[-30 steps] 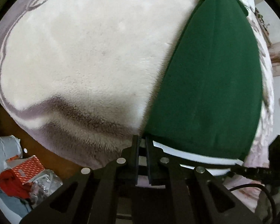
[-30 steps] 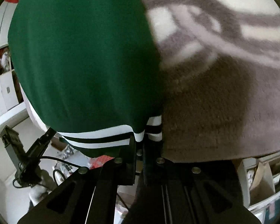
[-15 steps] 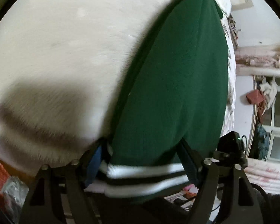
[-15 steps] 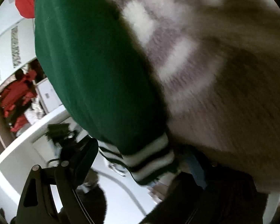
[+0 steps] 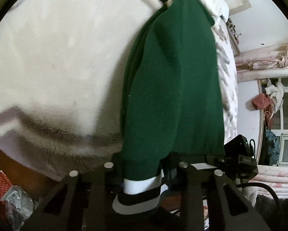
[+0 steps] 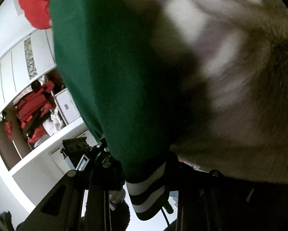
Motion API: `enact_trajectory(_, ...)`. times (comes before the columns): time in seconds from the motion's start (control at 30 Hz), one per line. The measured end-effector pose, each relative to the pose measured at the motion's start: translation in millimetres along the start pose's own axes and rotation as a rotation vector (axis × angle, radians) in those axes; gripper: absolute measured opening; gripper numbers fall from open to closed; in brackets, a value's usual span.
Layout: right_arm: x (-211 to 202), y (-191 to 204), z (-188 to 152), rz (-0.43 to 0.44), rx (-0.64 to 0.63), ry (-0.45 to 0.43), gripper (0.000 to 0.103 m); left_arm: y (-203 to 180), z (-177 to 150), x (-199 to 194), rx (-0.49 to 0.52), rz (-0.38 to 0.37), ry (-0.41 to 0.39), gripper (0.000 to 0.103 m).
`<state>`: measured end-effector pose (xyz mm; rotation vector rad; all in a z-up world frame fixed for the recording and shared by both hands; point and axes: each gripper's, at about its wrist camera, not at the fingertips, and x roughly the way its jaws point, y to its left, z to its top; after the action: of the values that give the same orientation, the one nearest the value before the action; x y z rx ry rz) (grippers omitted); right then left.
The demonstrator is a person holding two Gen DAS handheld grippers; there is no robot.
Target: Fold large clothes
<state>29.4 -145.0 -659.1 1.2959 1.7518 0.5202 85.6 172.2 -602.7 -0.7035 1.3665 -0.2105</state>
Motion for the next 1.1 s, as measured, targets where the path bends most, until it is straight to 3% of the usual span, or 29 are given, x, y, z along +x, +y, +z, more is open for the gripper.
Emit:
enact_trajectory(0.1, -27, 32, -6, 0.021, -0.023, -0.001, 0.028, -17, 9, -27, -0.030, -0.044, -0.028, 0.023)
enact_trajectory(0.2, -63, 77, -13, 0.051, -0.064, -0.019, 0.027, -39, 28, -58, -0.053, -0.135, -0.072, 0.023)
enact_trajectory(0.33, -102, 149, -6, 0.106, -0.124, -0.067, 0.026, -85, 77, -88, 0.019, -0.201, -0.157, 0.023)
enact_trajectory(0.43, -121, 211, 25, 0.144, -0.188, -0.123, 0.026, -110, 131, -90, 0.090, -0.243, -0.227, 0.023)
enact_trajectory(0.67, -164, 333, 161, 0.082, -0.315, -0.308, 0.025, -153, 268, -50, 0.258, -0.220, -0.321, 0.023)
enact_trajectory(0.8, -167, 374, 252, 0.023, -0.325, -0.350, 0.025, -163, 330, -16, 0.269, -0.196, -0.317, 0.023)
enact_trajectory(0.93, -166, 376, 334, -0.023, -0.286, -0.373, 0.025, -163, 386, 26, 0.248, -0.159, -0.266, 0.023)
enact_trajectory(1.1, -144, 342, 426, -0.102, -0.154, -0.330, 0.027, -138, 439, 99, 0.121, -0.053, -0.076, 0.026)
